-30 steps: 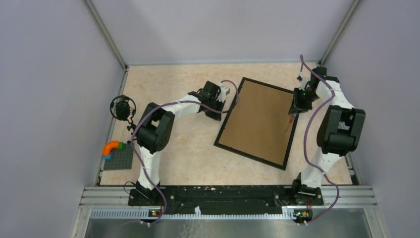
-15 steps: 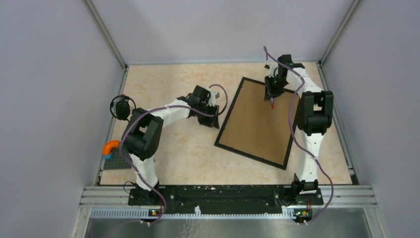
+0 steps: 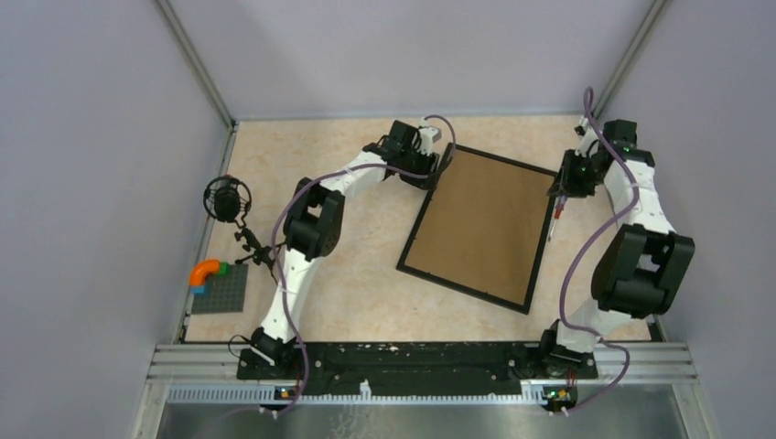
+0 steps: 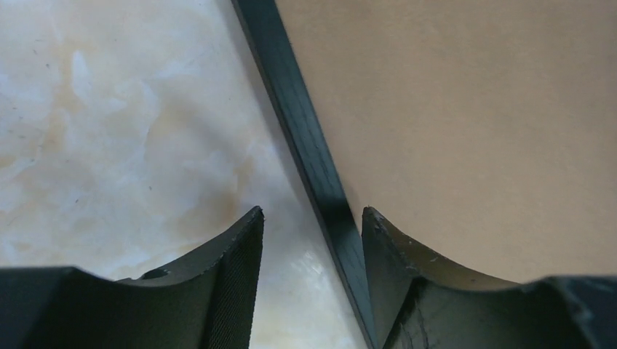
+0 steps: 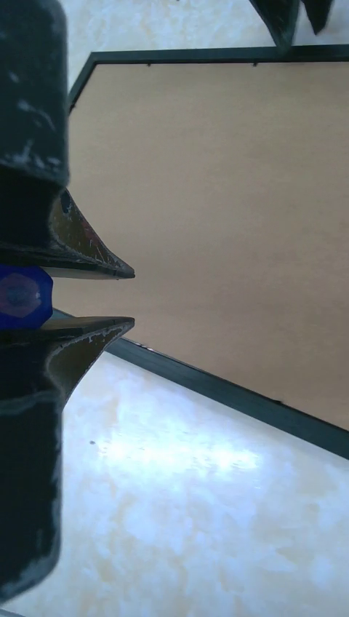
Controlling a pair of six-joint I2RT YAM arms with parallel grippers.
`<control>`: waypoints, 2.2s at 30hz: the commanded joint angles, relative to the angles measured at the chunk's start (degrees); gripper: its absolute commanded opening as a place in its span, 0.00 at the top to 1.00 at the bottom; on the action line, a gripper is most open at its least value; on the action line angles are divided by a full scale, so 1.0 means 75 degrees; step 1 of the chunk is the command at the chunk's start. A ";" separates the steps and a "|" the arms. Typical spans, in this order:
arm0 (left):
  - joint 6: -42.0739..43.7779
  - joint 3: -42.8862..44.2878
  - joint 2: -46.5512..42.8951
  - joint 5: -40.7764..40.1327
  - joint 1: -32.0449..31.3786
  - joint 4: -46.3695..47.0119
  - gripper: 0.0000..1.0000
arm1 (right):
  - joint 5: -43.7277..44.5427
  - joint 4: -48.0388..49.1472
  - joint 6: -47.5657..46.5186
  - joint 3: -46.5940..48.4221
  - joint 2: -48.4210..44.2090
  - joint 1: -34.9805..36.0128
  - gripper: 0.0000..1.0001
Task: Take the photo out of the frame
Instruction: Adjust the photo frame at the center of the board.
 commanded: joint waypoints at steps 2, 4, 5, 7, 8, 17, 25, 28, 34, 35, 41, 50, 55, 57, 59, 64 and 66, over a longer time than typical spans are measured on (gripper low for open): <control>0.0316 0.0934 0.0643 -0.0394 -0.0173 0.0002 0.41 | 0.0145 0.0981 0.0742 -0.1372 -0.1174 -0.0062 1.00; 0.0526 0.1098 0.0828 -0.0730 -0.0254 -0.0180 0.44 | 0.0213 0.1154 0.0943 -0.1646 -0.1260 -0.0070 1.00; 0.0635 0.1115 0.0887 -0.0938 -0.0294 -0.0330 0.47 | 0.0275 0.1218 0.1059 -0.1705 -0.1257 -0.0095 1.00; 0.0737 0.1057 0.0959 -0.1217 -0.0331 -0.0721 0.53 | 0.0357 0.1386 0.1263 -0.1753 -0.1213 -0.0177 1.00; 0.0745 0.0956 0.0962 -0.1327 -0.0330 -0.0909 0.57 | 0.0394 0.1461 0.1354 -0.1752 -0.1179 -0.0208 1.00; 0.0504 -0.0815 0.0206 -0.2774 -0.0213 -0.1948 1.00 | 0.0204 0.1304 0.1455 -0.1200 -0.0438 -0.0356 1.00; -0.0116 -0.2993 -0.1422 -0.1745 0.0343 -0.1276 0.89 | 0.0380 0.0982 0.1242 -0.0373 0.0222 -0.0424 1.00; 0.0295 -0.3433 -0.2141 -0.0988 0.0341 -0.0453 0.62 | 0.1098 0.1027 0.0908 -0.0183 0.0028 -0.0766 1.00; 0.0890 -0.2509 -0.1963 -0.0263 0.0323 -0.0459 0.50 | 0.2259 0.1707 -0.0503 -0.0068 -0.0014 -0.0845 1.00; 0.0972 -0.2342 -0.1860 -0.0115 0.0326 -0.0507 0.50 | 0.2196 0.1517 -0.0574 0.0146 0.0273 -0.0844 1.00; 0.0975 -0.1525 -0.1189 0.0499 0.0327 -0.0652 0.48 | 0.1434 0.0134 -0.0508 0.1669 0.2204 -0.0845 1.00; 0.0725 -0.1502 -0.1074 0.0453 0.0336 -0.0630 0.48 | 0.0641 -0.0844 -0.0481 0.2309 0.3772 -0.0706 1.00; 0.0579 -0.1787 -0.1055 0.0371 0.0363 -0.0665 0.48 | 0.0389 -0.0874 -0.0641 0.2490 0.4335 -0.0461 1.00; 0.0462 -0.2023 -0.1109 0.0512 0.0455 -0.0696 0.47 | 0.0252 -0.0878 -0.0640 0.2735 0.4605 -0.0222 1.00; 0.0119 -0.2419 -0.1313 0.0674 0.0609 -0.0589 0.47 | 0.0153 -0.0887 -0.0646 0.3091 0.4872 0.0087 1.00; -0.0249 -0.3529 -0.2015 0.1382 0.1114 -0.0072 0.42 | -0.0051 -0.1001 -0.0617 0.3859 0.5441 0.0926 1.00; -0.0255 -0.3964 -0.2331 0.1575 0.1176 0.0044 0.40 | -0.0178 -0.1017 -0.0573 0.4056 0.5577 0.1203 1.00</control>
